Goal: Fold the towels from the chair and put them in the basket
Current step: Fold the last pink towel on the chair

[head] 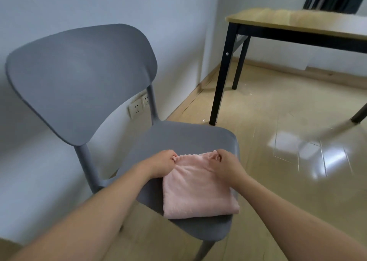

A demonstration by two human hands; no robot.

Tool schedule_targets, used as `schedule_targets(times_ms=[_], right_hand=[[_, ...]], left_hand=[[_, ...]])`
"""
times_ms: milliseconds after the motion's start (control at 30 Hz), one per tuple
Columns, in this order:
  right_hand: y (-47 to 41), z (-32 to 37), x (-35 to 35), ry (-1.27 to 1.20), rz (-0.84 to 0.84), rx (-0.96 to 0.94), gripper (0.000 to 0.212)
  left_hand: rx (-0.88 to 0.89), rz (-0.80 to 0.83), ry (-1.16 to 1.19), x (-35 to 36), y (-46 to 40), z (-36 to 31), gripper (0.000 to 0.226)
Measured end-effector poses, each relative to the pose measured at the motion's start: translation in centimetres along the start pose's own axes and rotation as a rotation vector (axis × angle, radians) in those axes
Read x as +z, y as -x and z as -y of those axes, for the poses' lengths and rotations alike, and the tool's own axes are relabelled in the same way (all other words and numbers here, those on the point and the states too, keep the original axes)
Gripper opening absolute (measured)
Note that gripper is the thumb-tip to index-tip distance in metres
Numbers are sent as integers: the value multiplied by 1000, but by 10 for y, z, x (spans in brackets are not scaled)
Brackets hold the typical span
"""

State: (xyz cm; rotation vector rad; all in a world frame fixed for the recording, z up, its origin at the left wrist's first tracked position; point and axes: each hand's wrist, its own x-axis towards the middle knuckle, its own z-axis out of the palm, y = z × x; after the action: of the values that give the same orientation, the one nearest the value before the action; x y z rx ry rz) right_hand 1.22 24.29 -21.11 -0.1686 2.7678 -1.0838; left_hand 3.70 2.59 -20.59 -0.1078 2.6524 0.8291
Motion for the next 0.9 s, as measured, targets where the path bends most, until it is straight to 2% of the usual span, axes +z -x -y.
schedule_targets(times_ms=[100,233,333,433,500,567,667,833,900], right_hand=[[5,27,-31,-126,-2,-35,24],[23,68,-81,-171,-70,-210,8],[48,70,-94,-108,-79,-338,5],[76,40,-80,143,120,-353,10],[98,14,-64,331,277,-301,12],[120,-8,-49,322,381,-245,20],[135,-22,-39,226,344,-231,32],[137,-26,-35,144,268,-202,13],[134,-26,-35,113,231,-191,16]], left_hand=[[65,17,-99,-34,13,-17,27],[181,-212,-20,-75,48,-52,9],[265,-347,-93,-78,81,-62,9],[301,-233,-147,-46,107,-50,8],[294,-108,-325,-7,121,-31,14],[317,-59,-470,32,132,-10,21],[286,-123,-340,54,137,3,20],[122,-93,-101,44,135,-4,17],[72,-104,22,40,135,-6,22]])
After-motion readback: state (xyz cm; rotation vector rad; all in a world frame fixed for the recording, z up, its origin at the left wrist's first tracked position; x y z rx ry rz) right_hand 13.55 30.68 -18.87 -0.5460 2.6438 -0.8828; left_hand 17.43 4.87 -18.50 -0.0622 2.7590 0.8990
